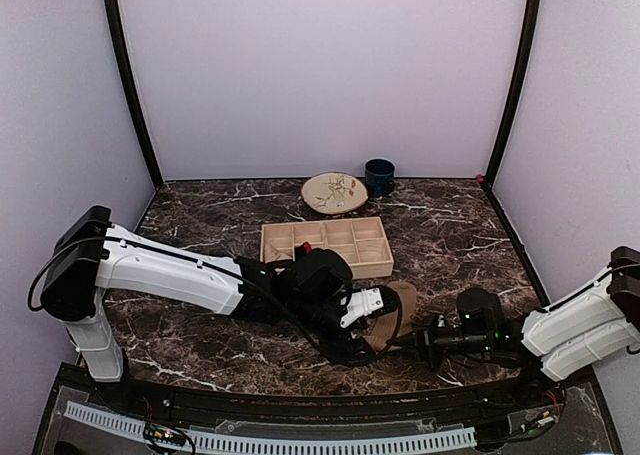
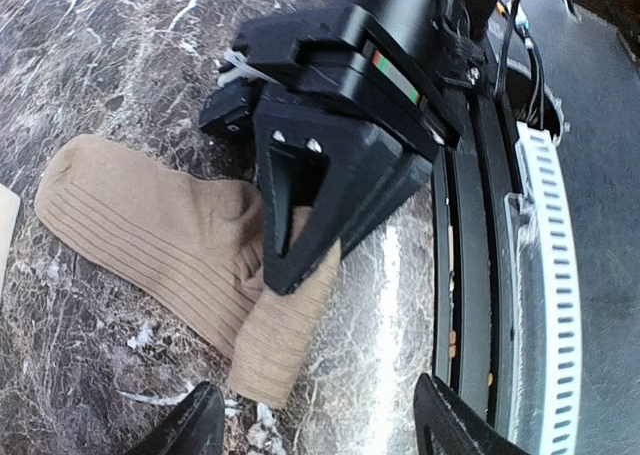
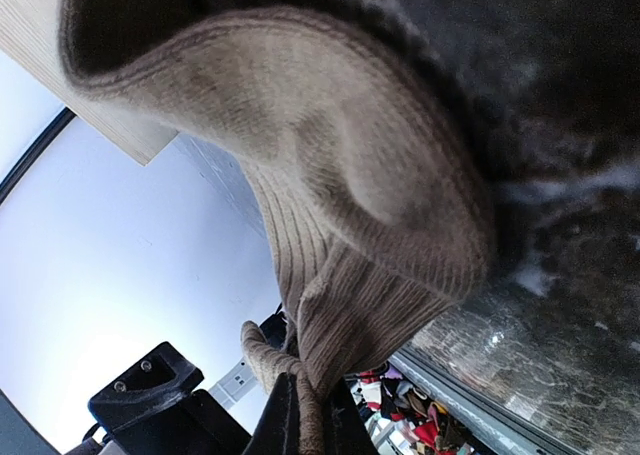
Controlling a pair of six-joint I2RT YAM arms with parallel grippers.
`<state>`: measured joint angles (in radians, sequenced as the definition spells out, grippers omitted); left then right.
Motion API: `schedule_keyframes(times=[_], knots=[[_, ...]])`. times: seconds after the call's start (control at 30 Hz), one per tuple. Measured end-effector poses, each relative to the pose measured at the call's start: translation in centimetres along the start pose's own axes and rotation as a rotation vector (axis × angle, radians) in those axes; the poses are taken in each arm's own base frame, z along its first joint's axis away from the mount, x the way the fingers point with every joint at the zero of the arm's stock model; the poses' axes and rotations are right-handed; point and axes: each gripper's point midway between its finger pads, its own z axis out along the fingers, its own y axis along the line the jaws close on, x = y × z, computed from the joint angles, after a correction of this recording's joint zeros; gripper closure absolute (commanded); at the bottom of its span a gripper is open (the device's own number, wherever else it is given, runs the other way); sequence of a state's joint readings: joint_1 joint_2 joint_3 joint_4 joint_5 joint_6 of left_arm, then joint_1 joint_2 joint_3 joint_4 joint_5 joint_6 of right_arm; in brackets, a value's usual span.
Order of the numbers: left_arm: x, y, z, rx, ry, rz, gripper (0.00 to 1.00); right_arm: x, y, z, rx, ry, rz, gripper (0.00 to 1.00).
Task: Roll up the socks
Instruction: Roll the sock at the center of the board.
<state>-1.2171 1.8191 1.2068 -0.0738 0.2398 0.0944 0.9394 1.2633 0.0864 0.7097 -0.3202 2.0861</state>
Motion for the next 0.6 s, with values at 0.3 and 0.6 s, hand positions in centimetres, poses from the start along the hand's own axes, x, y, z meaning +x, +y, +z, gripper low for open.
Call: schedule_keyframes(times=[0.3, 0.6], knots=[[0.5, -0.1, 0.4, -0.039, 0.004, 0.114, 0.39, 0.1, 0.2, 0.0, 0.002, 0.002, 0.001, 0.98], [0.2, -0.7, 1.2, -0.039, -0.013, 0.184, 0.46, 0.4, 0.3, 0.1, 0.004, 0.015, 0.000, 0.98]])
